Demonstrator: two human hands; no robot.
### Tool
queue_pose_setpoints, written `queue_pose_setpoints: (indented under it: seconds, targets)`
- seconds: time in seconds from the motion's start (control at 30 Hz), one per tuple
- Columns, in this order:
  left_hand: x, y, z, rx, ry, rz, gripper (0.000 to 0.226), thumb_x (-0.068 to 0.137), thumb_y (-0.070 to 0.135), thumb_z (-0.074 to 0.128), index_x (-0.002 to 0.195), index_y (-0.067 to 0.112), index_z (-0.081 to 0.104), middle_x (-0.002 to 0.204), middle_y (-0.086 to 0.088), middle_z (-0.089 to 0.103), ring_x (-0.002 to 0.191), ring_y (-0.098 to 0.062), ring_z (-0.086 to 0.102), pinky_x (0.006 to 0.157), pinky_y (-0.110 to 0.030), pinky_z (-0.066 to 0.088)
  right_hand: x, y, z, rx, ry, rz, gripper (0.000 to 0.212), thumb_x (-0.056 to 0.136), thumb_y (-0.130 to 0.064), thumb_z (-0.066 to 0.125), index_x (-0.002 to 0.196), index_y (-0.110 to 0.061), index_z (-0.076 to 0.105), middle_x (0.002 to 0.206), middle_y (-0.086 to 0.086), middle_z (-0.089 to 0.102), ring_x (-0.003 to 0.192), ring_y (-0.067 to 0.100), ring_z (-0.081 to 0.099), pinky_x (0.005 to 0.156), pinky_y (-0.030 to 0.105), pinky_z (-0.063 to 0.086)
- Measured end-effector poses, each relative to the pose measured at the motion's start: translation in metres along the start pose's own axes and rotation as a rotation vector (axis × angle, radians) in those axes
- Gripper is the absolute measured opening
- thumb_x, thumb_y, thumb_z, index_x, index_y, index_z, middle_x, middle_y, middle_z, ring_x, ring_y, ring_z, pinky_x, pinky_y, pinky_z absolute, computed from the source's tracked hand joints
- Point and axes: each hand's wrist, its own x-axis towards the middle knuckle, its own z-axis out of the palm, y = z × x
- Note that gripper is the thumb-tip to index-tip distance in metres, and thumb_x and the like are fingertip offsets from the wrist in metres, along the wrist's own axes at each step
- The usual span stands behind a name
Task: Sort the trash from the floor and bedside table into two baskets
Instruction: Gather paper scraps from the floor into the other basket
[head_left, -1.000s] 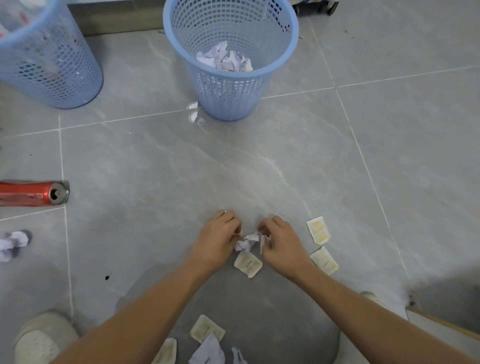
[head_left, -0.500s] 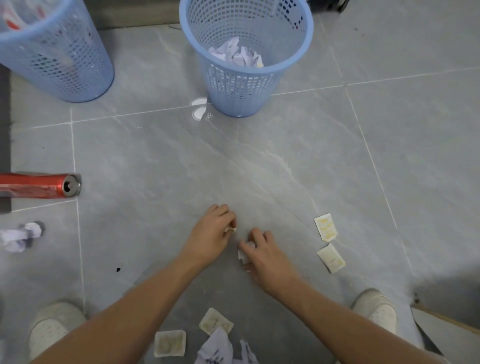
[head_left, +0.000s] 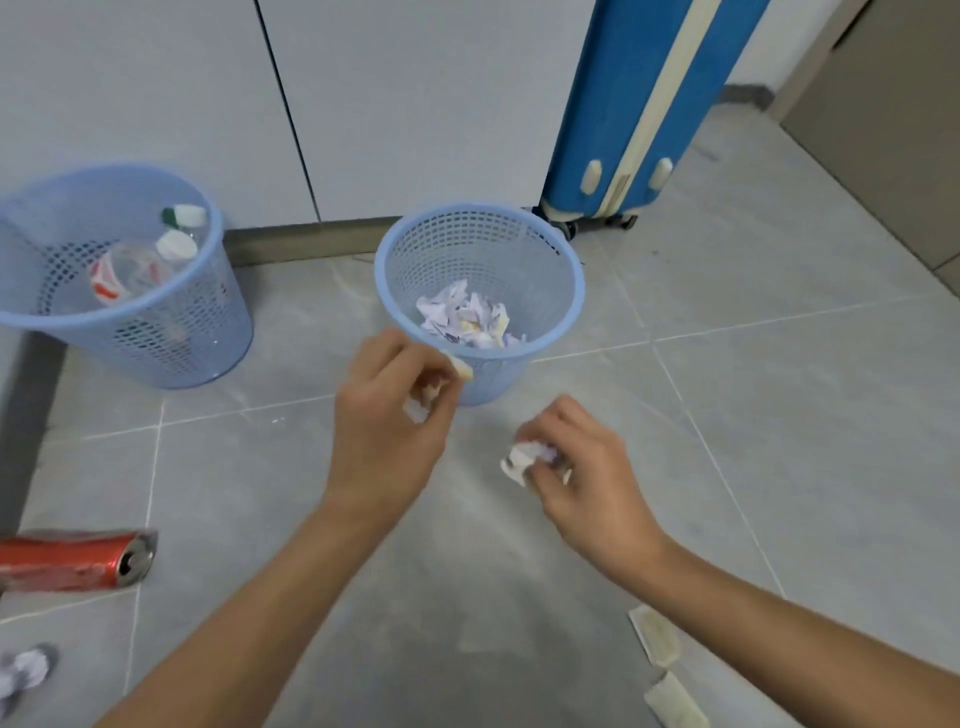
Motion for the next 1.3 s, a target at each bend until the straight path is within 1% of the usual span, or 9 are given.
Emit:
queue_pose_setpoints:
  seconds: [0.17,0.3,0.4,0.53,0.63,0.83,0.93,1.03,1.3]
  targets:
    - [0.101,-0.011,0.026,-0.032,-0.057,-0.035,0.016,0.076,0.004,0.079,0.083,0.011,0.066,0.084,-0.002,0.063,0.077,-0.015,0.059,0.071,-0.018,0.045,0.131,-0.015,-0.043,0.003,0.369,0.013,0.010,0.083,-0.004,0.073,0.087,-0.013,0.068,0.085,-0.007,0.051,0.073,-0.005,0.049,0.066,0.008,0.034]
    - [0.127,-0.036,0.052,0.176,-0.259,-0.024,0.024,0.083,0.022,0.077,0.107,0.020,0.072,0.109,-0.002,0.065,0.104,-0.022,0.059,0.092,-0.027,0.042,0.184,0.004,-0.036,-0.118,0.199,0.108,0.028,0.083,-0.025,0.080,0.109,-0.019,0.071,0.104,-0.001,0.055,0.086,0.007,0.053,0.080,0.021,0.042]
    - [0.109,-0.036,0.056,0.259,-0.256,0.042,0.028,0.087,0.021,0.070,0.115,0.018,0.071,0.116,-0.006,0.064,0.115,-0.030,0.055,0.098,-0.030,0.038,0.172,0.014,-0.038,-0.171,0.030,0.143,0.052,0.083,-0.032,0.079,0.133,-0.023,0.065,0.127,0.000,0.058,0.113,0.015,0.057,0.099,0.033,0.048]
    - [0.043,-0.005,0.061,0.189,-0.167,0.141,0.022,0.086,0.013,0.061,0.108,0.009,0.066,0.106,-0.012,0.062,0.106,-0.034,0.053,0.092,-0.037,0.041,0.096,0.021,-0.054,-0.073,0.348,0.114,0.030,0.082,-0.019,0.065,0.111,-0.017,0.071,0.110,-0.001,0.065,0.098,0.015,0.063,0.087,0.030,0.053]
    - [-0.028,0.027,0.084,0.094,-0.291,0.132,0.020,0.088,0.011,0.061,0.108,0.009,0.065,0.104,-0.010,0.060,0.102,-0.033,0.053,0.090,-0.040,0.046,-0.004,0.047,-0.053,-0.048,0.473,0.303,0.023,0.079,-0.012,0.062,0.102,-0.017,0.066,0.104,-0.001,0.061,0.088,0.013,0.061,0.081,0.027,0.051]
    - [-0.159,0.048,0.168,0.087,-0.899,-0.002,0.048,0.087,0.026,0.060,0.135,0.028,0.058,0.125,0.003,0.055,0.117,-0.025,0.052,0.090,-0.048,0.053,-0.209,0.115,-0.013,-0.230,0.003,0.928,0.044,0.078,-0.024,0.065,0.121,-0.024,0.056,0.119,0.002,0.048,0.112,0.033,0.053,0.088,0.046,0.052]
    - [-0.189,0.050,0.205,0.160,-1.093,0.046,0.061,0.087,0.023,0.059,0.146,0.035,0.049,0.150,0.005,0.045,0.137,-0.023,0.041,0.102,-0.048,0.048,-0.258,0.125,0.000,-0.287,-0.174,0.997,0.064,0.071,-0.042,0.058,0.131,-0.022,0.050,0.125,0.005,0.043,0.114,0.035,0.046,0.082,0.043,0.049]
    - [-0.206,0.052,0.227,0.196,-1.248,0.168,0.065,0.091,0.019,0.058,0.152,0.036,0.042,0.164,0.008,0.030,0.150,-0.018,0.026,0.114,-0.044,0.038,-0.274,0.136,0.011,-0.401,-0.217,0.955,0.056,0.076,-0.033,0.062,0.129,-0.023,0.050,0.123,0.004,0.042,0.113,0.031,0.043,0.069,0.036,0.042]
    - [-0.222,0.034,0.227,0.291,-1.140,0.258,0.031,0.083,0.024,0.076,0.112,0.022,0.064,0.120,-0.001,0.057,0.116,-0.026,0.051,0.086,-0.038,0.044,-0.272,0.149,0.026,-0.247,-0.099,0.876,0.025,0.079,-0.012,0.062,0.100,-0.018,0.051,0.107,0.006,0.057,0.102,0.031,0.052,0.069,0.040,0.039]
